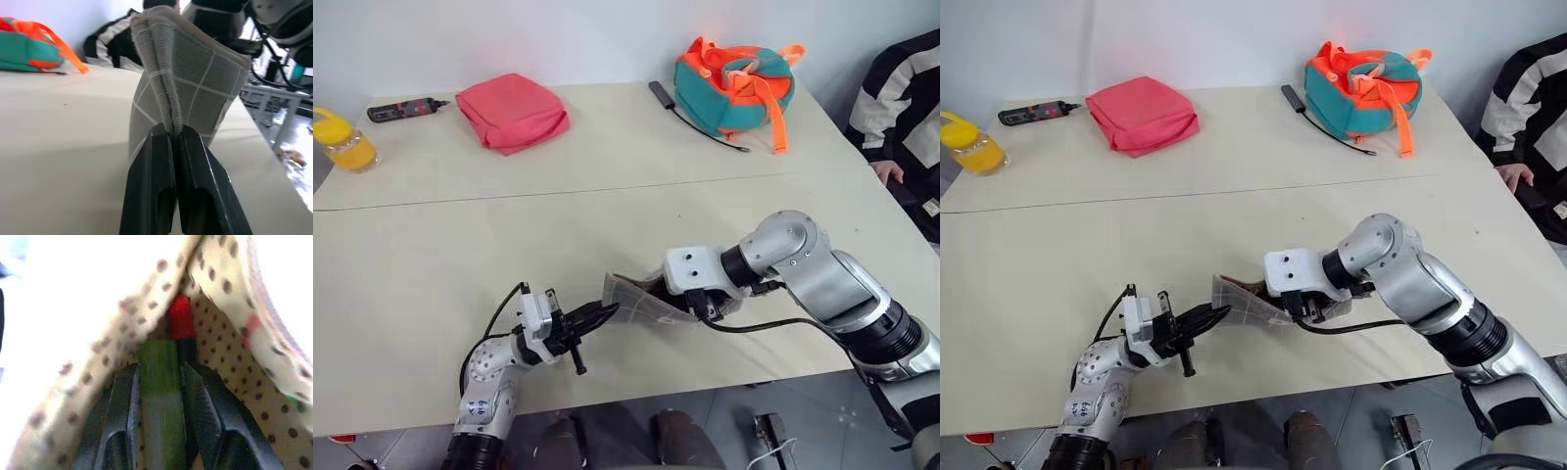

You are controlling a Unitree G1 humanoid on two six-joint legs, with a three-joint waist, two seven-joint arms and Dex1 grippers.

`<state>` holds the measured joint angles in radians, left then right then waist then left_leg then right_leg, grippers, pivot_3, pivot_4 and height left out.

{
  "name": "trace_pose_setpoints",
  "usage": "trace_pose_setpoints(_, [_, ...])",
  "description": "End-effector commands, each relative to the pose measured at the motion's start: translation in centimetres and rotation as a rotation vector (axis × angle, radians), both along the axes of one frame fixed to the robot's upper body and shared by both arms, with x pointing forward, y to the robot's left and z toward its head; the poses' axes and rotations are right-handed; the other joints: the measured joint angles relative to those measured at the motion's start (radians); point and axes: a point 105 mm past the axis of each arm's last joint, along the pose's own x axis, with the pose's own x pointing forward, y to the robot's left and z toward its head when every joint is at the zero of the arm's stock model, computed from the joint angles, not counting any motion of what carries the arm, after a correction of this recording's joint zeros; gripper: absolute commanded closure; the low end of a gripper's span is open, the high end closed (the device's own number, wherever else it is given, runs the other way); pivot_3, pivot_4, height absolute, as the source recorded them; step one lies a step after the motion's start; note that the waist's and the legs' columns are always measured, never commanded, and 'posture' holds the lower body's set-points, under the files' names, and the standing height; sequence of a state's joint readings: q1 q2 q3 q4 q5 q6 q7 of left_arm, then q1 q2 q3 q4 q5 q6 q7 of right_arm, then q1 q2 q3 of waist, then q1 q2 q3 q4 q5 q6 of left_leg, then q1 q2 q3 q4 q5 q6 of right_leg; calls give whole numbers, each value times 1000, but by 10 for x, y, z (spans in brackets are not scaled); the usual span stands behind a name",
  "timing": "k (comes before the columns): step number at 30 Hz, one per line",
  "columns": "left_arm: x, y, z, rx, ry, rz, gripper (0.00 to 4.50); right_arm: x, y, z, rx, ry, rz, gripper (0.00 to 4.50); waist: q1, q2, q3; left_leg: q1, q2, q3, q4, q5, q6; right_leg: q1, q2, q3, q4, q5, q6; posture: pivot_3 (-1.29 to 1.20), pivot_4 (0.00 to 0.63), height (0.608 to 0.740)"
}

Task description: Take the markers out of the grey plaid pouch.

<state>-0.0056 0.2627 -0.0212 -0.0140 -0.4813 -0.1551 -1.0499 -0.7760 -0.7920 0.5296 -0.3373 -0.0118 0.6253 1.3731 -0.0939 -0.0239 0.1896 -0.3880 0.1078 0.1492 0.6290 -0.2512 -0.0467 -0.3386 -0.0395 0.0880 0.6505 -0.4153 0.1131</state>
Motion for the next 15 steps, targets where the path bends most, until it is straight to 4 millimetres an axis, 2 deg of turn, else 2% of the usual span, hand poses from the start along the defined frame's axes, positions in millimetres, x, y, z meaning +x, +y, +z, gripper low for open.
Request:
trace_pose_setpoints(1, [-13,-4,-4,20,38,-60,4500,7,0,-18,-58,-68,4,2975,-4,0,0,0,0,0,0,0,0,0,0,0,0,0,0,0,150,740])
trace_pose_setpoints(4, [-15,-2,-5,36,41,-67,4500,11,-3,-28,-107,-101,1,2975,-11,-1,0,0,0,1,1,0,0,0,0,0,0,0,0,0,150,740])
trace_pose_setpoints(12, [-9,2,-5,14,62,-37,4500,23,9,-26,-64,-182,-8,2975,-17,-3,-2,1,1,0,2,0,0,1,1,0,1,0,0,0,150,740])
trace_pose_setpoints(15, [-5,3,-2,6,61,-30,4500,23,3,-41,-93,-160,-16,2975,-15,-4,-2,1,0,0,2,0,0,1,0,0,1,0,0,0,150,740])
